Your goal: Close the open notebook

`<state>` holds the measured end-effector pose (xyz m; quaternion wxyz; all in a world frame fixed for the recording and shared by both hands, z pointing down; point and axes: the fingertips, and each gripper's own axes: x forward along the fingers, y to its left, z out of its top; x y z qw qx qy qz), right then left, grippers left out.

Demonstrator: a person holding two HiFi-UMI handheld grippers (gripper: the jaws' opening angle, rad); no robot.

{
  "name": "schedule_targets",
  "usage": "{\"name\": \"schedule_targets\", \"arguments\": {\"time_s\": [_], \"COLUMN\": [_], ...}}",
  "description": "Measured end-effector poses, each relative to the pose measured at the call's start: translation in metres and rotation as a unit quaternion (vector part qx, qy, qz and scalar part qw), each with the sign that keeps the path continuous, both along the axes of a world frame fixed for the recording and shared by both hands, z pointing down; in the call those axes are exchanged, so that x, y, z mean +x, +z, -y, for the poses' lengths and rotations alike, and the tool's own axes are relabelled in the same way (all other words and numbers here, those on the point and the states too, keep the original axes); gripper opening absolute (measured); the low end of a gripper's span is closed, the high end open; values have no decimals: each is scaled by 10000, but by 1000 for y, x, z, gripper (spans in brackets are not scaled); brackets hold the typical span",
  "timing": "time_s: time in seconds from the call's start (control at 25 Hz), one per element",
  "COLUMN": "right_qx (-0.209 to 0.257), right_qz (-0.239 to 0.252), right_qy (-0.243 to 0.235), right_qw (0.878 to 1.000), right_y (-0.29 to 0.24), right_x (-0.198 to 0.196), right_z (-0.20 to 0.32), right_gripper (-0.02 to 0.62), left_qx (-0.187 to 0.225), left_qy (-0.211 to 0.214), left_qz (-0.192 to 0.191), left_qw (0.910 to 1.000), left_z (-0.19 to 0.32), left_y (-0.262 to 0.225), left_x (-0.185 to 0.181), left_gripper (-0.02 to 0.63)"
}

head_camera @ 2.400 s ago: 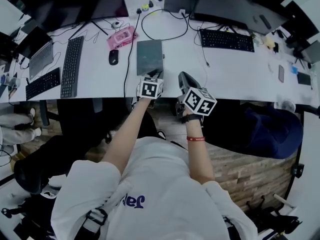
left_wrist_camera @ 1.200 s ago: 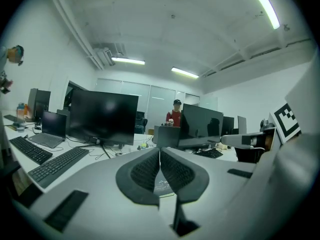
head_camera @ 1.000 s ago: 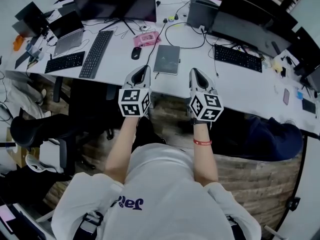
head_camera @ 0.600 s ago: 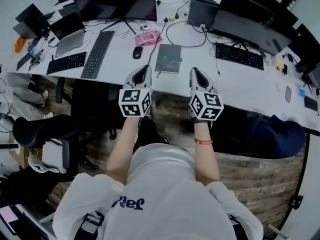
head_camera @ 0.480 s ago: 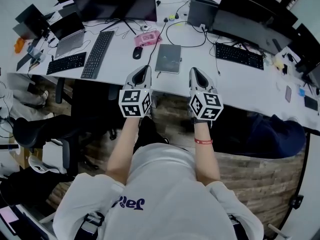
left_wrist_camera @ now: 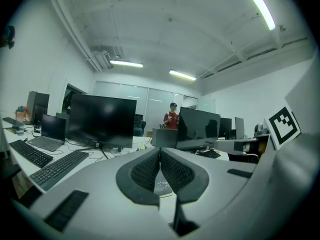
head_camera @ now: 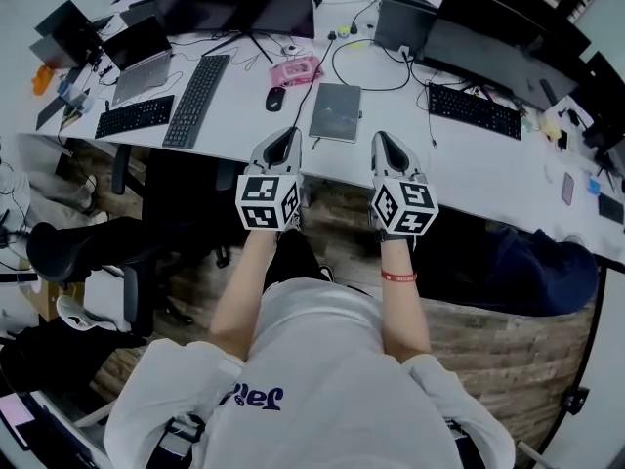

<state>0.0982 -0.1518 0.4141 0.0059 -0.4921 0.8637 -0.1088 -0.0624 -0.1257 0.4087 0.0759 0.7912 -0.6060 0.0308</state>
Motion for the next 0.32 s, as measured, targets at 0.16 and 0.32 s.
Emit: {"name": "schedule_targets", "arguments": {"time_s": [0.16, 0.32], "right_qx": [-65, -82], "right_qz": [55, 40], "right_qy": [-58, -207], "right_qw": [9999, 9997], "right_y": [3, 3], "right_x": [-12, -29], "right_z": [5, 15], "right_gripper": [14, 14], "left_qx": [-50, -52], "left_qy": [41, 89], "left_qz": [12, -23], "left_qw": [10000, 9999], "left_z": [5, 16], "left_y": [1, 0], "left_x": [-8, -18], "left_gripper": [21, 21]}}
